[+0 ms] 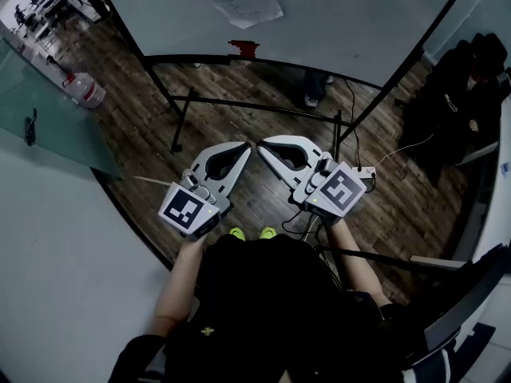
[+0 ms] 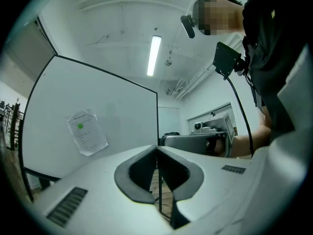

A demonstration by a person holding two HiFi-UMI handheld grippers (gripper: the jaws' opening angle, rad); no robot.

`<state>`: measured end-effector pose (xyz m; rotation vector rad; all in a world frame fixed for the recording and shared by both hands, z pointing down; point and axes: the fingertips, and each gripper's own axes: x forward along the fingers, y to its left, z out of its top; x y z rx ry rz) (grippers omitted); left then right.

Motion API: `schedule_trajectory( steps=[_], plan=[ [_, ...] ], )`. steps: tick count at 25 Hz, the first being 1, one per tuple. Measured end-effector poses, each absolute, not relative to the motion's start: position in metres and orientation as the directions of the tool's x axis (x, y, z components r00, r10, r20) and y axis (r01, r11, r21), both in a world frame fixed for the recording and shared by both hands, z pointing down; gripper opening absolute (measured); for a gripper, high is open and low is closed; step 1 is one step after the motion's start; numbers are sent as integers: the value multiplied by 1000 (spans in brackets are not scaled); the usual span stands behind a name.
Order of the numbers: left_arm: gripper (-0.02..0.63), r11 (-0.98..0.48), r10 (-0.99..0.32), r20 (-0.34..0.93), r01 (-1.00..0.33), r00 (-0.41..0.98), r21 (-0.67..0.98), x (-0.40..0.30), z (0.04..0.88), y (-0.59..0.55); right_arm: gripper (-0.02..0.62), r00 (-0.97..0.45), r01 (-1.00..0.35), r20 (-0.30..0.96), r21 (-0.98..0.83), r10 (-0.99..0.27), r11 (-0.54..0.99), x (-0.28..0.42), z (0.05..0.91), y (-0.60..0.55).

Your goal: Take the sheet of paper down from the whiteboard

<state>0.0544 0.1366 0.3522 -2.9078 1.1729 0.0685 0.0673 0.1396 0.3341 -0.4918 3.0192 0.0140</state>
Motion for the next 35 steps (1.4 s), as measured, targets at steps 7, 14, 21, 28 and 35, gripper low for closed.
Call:
schedule_trajectory(
  steps=[7,14,21,28,35],
  plan=[
    [15,-706,-708,-26,-708,706,2,66,358,130,25,-952,-298,-77,-15,-298,955,78,342,135],
    [15,-702,-712,-18,-712,702,-16,71,362,122,25,-955,-287,-79,-18,-287,958,81,347,129],
    [15,-706,-708,-14,-708,706,0,70,368,112,23,-956,-282,-74,-34,-283,959,75,354,118],
    [15,-717,-697,-25,-697,717,-11,63,362,84,23,-951,-300,-77,-1,-299,954,68,345,91],
    [15,-723,-690,-41,-691,723,-22,55,358,54,24,-948,-312,-75,14,-310,950,59,340,61]
  ],
)
